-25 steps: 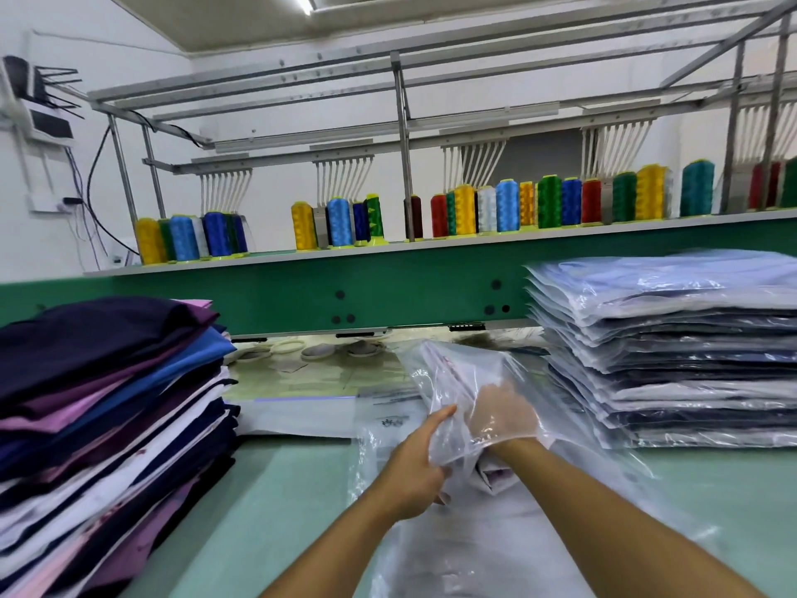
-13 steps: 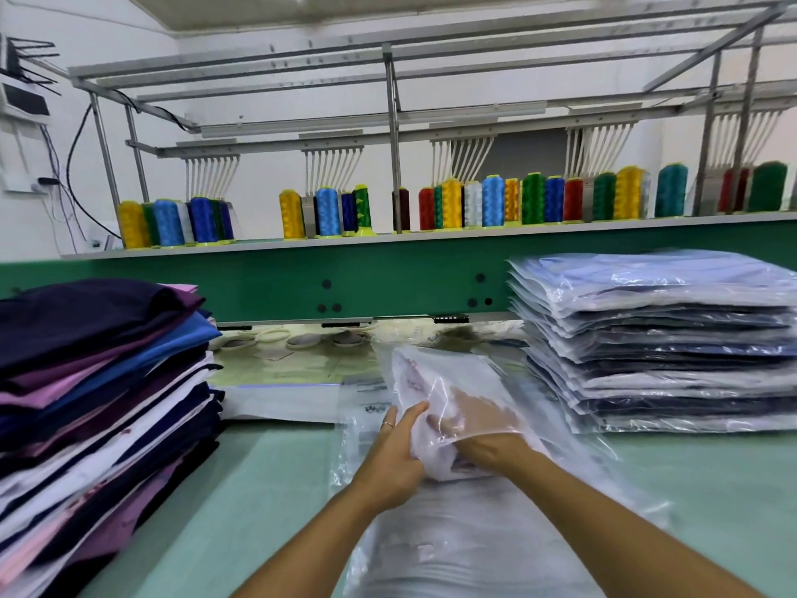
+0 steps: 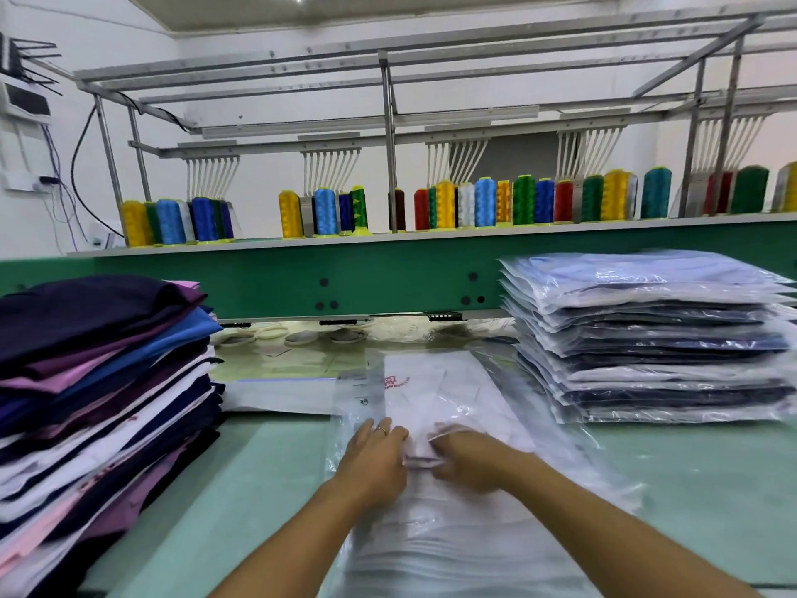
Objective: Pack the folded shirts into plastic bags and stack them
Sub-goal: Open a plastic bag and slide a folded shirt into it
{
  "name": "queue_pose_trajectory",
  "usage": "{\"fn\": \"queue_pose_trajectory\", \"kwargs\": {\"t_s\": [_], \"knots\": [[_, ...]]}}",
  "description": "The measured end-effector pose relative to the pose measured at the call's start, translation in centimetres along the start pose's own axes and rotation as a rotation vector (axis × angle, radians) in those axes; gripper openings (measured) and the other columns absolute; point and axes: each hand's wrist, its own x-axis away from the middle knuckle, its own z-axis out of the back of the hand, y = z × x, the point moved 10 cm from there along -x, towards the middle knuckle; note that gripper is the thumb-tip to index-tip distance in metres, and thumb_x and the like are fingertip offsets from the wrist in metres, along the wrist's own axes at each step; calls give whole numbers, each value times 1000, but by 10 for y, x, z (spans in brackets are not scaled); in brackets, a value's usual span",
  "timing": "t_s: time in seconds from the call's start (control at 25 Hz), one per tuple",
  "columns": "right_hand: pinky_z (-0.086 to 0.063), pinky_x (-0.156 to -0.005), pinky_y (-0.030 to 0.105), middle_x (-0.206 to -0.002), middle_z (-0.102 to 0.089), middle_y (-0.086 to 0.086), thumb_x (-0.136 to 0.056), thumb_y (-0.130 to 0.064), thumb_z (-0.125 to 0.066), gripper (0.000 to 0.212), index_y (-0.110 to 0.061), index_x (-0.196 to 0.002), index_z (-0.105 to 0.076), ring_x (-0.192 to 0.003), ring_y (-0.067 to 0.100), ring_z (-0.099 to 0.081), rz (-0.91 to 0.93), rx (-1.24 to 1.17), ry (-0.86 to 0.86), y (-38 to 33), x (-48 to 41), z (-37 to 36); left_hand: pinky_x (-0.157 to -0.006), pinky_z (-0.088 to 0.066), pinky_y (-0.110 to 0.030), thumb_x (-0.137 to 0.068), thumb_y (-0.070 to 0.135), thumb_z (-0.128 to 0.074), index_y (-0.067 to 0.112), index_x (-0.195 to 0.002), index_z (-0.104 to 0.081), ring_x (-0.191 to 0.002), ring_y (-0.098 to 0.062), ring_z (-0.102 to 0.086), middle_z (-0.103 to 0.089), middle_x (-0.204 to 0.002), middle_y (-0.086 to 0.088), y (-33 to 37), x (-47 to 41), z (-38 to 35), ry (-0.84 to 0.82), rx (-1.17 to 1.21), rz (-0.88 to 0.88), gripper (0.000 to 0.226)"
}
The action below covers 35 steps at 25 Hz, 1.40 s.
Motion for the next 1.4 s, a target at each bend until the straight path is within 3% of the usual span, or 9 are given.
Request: {"fn": "queue_pose_trajectory", "kwargs": {"t_s": [0.12, 0.24, 0.4, 0.56, 0.68, 0.84, 0.92, 1.12, 1.4], "knots": [[-51, -88, 28, -109, -73, -6, -94, -26, -63, 20, -22, -111, -73, -101, 12, -65, -10, -110, 159, 28, 30, 36, -108, -39, -37, -95, 23, -56, 16, -131, -49, -139, -27, -41, -46, -148, -3, 7, -2, 7, 41, -125, -72, 37], [-43, -60, 23, -78, -63, -19, -89, -33, -68, 6, -35, -93, -63, -76, 6, -63, -84, -49, 437, 67, 62, 69, -78, -46, -37, -97, 23, -55, 14, -119, -47, -110, -34, -58, -59, -122, -9, 12, -5, 7, 37, -201, -79, 25], [-47, -85, 31, -114, -41, -13, -82, -58, -70, 48, -37, -117, -44, -104, 13, -50, -250, 248, 421, 117, 71, 44, -72, -39, -37, -101, 17, -49, 13, -124, -44, -106, -36, -59, -57, -116, -13, 13, -7, -1, 31, -347, -112, 23], [-48, -83, 30, -111, -42, -8, -86, -43, -71, 45, -39, -119, -41, -99, 14, -47, -339, 251, 510, 133, 71, 46, -74, -38, -38, -103, 22, -46, 13, -119, -46, -107, -36, -57, -55, -115, -13, 7, -6, 1, 56, -308, -124, 18], [-48, -65, 32, -99, -51, -7, -91, -7, -52, 26, -32, -96, -47, -84, 17, -51, -295, 216, 374, 133, 66, 37, -80, -48, -37, -99, 23, -53, 17, -105, -49, -101, -27, -55, -54, -110, -4, -6, -3, 9, 111, -72, -133, 8], [-39, -61, 34, -85, -46, -9, -78, 5, -42, 32, -27, -80, -42, -83, 17, -48, -184, 168, 247, 125, 66, 27, -84, -47, -23, -86, 2, -60, 25, -87, -58, -92, -10, -55, -55, -99, 4, -23, 1, 20, 145, 228, -159, 24], [-37, -63, 33, -83, -44, -12, -77, 4, -40, 34, -29, -81, -43, -81, 15, -46, -134, 143, 177, 118, 67, 24, -77, -45, -14, -82, 0, -60, 30, -79, -59, -89, -4, -57, -60, -95, 6, -32, 4, 24, 134, 303, -138, 30], [-46, -78, 34, -93, -56, -14, -86, -9, -44, 28, -35, -93, -53, -88, 15, -54, -91, 68, 82, 111, 80, 20, -77, -55, -26, -79, 18, -68, 27, -81, -69, -84, -8, -65, -70, -89, 8, -48, 17, 22, 30, 446, -109, 10], [-45, -68, 29, -79, -71, -15, -82, -34, -46, 25, -28, -78, -70, -69, 4, -58, -172, -147, 37, 122, 100, 13, -79, -49, -18, -86, 46, -62, 39, -89, -73, -92, 1, -64, -69, -100, 23, -54, 46, 12, -166, 453, -70, 13]]}}
